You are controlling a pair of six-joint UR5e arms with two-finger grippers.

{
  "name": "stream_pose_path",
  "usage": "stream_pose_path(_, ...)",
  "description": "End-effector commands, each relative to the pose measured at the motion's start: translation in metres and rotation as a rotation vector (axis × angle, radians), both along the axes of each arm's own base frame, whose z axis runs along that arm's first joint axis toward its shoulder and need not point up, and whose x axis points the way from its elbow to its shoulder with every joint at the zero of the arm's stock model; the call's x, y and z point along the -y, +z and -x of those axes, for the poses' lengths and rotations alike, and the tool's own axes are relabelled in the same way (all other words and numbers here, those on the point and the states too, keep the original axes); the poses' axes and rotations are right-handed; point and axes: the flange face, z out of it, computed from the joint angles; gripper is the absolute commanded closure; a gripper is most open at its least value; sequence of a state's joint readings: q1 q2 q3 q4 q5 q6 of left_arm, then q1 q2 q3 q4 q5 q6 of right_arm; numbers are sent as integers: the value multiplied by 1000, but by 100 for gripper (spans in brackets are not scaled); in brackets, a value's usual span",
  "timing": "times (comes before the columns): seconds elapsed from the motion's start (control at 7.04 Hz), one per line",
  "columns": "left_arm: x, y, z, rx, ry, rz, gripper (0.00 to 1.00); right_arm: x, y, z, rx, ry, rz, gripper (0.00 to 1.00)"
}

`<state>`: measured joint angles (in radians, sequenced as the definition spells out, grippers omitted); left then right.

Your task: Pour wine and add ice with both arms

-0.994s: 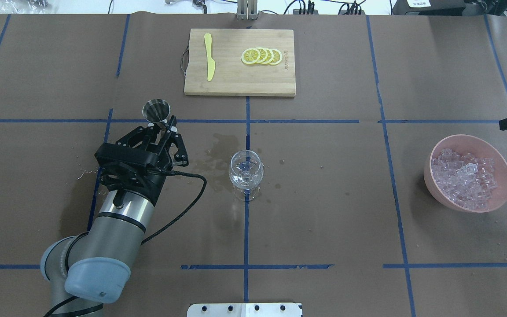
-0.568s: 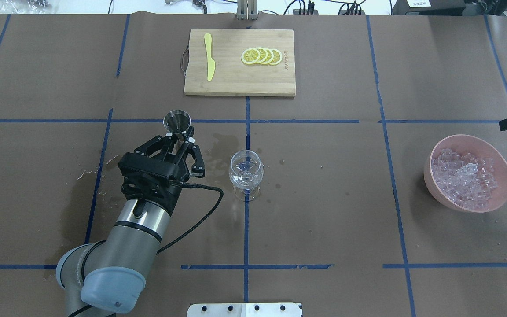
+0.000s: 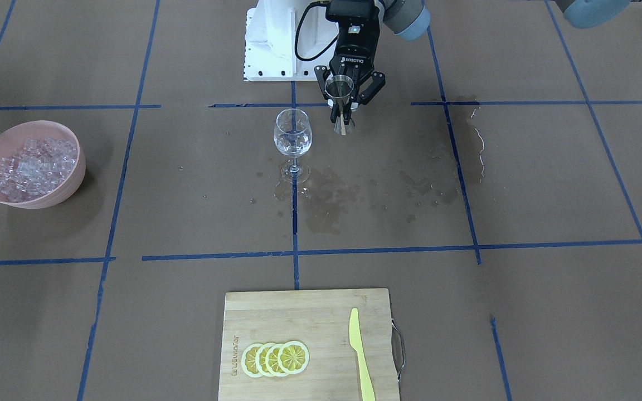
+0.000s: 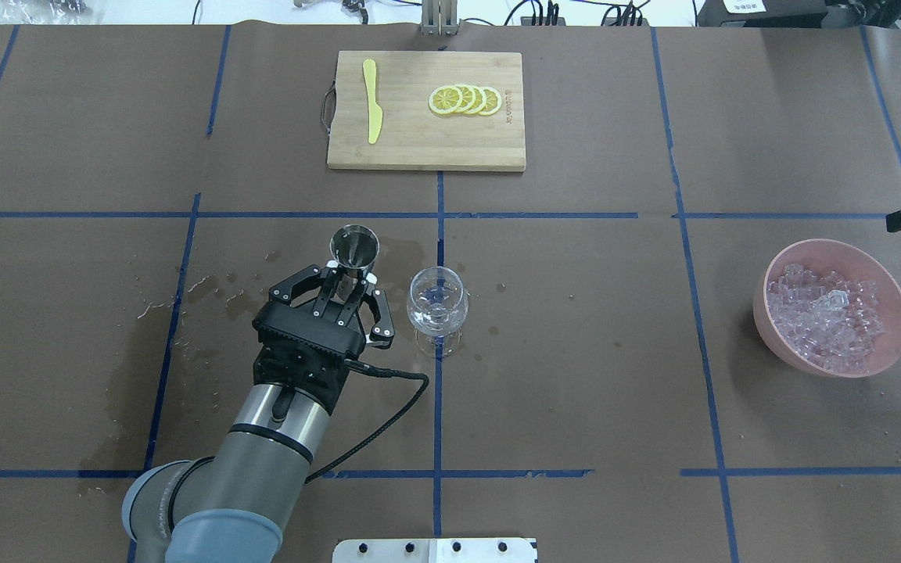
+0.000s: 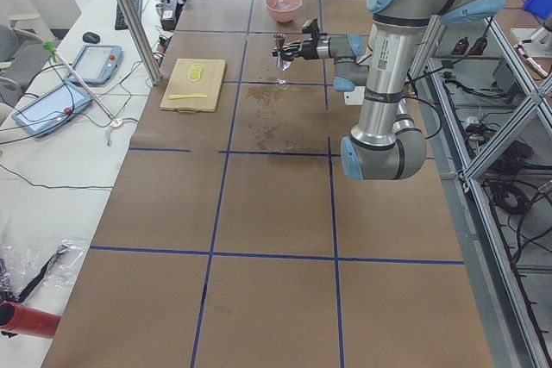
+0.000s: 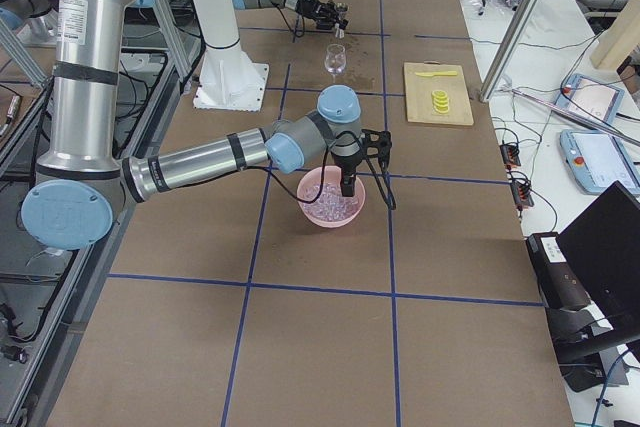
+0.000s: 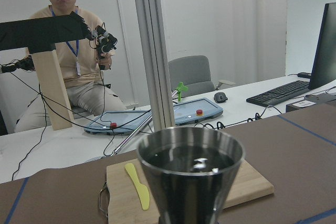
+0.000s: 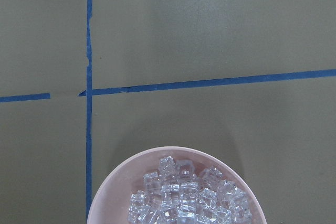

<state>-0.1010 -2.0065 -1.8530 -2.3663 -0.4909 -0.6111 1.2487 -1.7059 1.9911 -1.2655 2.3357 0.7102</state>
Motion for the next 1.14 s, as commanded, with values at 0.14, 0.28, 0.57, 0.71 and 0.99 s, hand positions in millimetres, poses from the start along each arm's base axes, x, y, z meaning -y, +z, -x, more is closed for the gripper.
stream_pose_path(0.14, -4, -16, -11, 168, 12, -40, 100, 0, 0, 1, 1, -3, 1, 0)
stream_pose_path(0.28, -4, -16, -11, 223, 15, -63, 100, 0, -1, 2, 0, -3, -1, 0)
stream_pose_path(0.57, -2, -17, -8, 391, -35, -125, 100, 0, -1, 4, 0, -6, -1, 0)
stream_pose_path(0.71, -2, -17, -7, 464, -45, -151, 100, 0, -1, 4, 1, -9, 0, 0)
stream_pose_path(0.99, -1, -18, -5, 576, -66, -188, 100, 0, 0, 5, 1, -10, 1, 0)
